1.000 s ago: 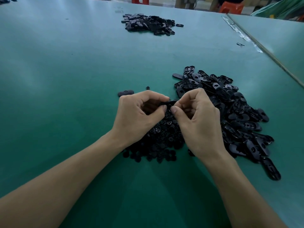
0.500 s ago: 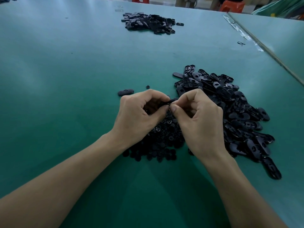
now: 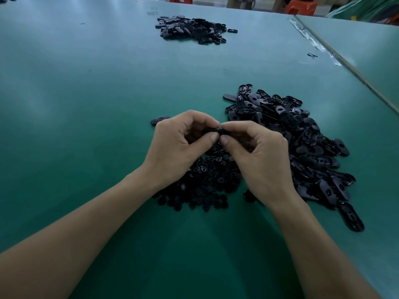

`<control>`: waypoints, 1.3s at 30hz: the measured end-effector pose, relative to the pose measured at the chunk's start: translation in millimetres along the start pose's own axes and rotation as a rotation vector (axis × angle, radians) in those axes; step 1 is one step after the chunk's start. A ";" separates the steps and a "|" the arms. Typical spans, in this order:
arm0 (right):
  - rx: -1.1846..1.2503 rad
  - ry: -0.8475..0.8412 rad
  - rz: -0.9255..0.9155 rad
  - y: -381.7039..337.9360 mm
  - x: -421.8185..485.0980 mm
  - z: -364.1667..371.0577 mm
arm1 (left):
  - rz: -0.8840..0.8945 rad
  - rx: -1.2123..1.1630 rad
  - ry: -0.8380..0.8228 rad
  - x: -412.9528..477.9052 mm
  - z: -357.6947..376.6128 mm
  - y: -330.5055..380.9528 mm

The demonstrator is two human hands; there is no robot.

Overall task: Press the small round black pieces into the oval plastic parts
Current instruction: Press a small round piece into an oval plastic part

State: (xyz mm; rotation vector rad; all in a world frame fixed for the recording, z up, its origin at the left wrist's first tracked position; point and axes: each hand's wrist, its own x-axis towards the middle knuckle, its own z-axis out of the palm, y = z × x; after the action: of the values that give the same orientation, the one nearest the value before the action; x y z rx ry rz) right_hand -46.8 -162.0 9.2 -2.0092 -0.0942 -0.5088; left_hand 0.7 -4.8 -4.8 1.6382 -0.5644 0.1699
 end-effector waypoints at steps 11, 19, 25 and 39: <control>0.162 -0.056 0.084 1.6 2.1 -5.9 | -0.064 -0.071 -0.028 3.0 -5.3 -0.4; 0.070 -0.062 0.098 -0.1 0.6 -5.7 | -0.051 -0.027 -0.041 3.2 -3.7 -2.2; 0.106 -0.043 0.098 -0.9 -0.2 -5.6 | -0.038 -0.028 -0.029 3.3 -5.2 0.8; 0.148 -0.046 0.090 -1.6 0.4 -5.0 | -0.052 -0.034 -0.035 4.7 -10.0 3.1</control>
State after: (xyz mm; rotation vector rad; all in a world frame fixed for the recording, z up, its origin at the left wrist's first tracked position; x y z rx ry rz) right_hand -48.5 -165.6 12.6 -1.8720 -0.0675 -0.3873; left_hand 5.5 3.4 1.6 1.6233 -0.5481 0.0933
